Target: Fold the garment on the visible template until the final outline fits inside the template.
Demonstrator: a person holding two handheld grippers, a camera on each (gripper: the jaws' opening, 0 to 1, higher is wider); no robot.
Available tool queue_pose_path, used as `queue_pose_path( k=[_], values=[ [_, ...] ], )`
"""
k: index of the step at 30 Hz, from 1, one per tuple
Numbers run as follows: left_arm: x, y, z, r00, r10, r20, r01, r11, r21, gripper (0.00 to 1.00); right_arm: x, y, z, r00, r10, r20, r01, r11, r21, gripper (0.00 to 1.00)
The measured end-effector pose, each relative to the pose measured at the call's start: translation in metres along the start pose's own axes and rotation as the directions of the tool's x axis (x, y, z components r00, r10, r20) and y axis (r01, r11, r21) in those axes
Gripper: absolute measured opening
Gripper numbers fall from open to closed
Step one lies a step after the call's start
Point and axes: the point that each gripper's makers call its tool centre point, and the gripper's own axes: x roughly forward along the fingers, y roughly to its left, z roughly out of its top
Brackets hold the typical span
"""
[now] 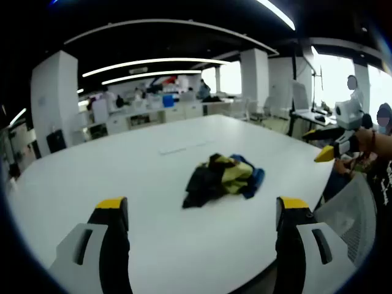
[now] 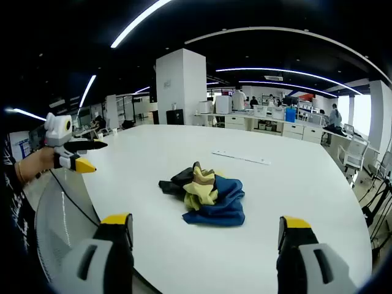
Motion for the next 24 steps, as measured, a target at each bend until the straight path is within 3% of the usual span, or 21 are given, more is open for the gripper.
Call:
queue_pose_path(
  k=[24],
  values=[
    [-0.0057, 0.0036, 0.002, 1.0, 0.012, 0.008, -0.012, 1.0, 0.0, 0.95, -0.0036, -0.0025, -0.001, 1.0, -0.008, 0.004, 0.008, 1.0, 0.021, 0.98]
  ],
)
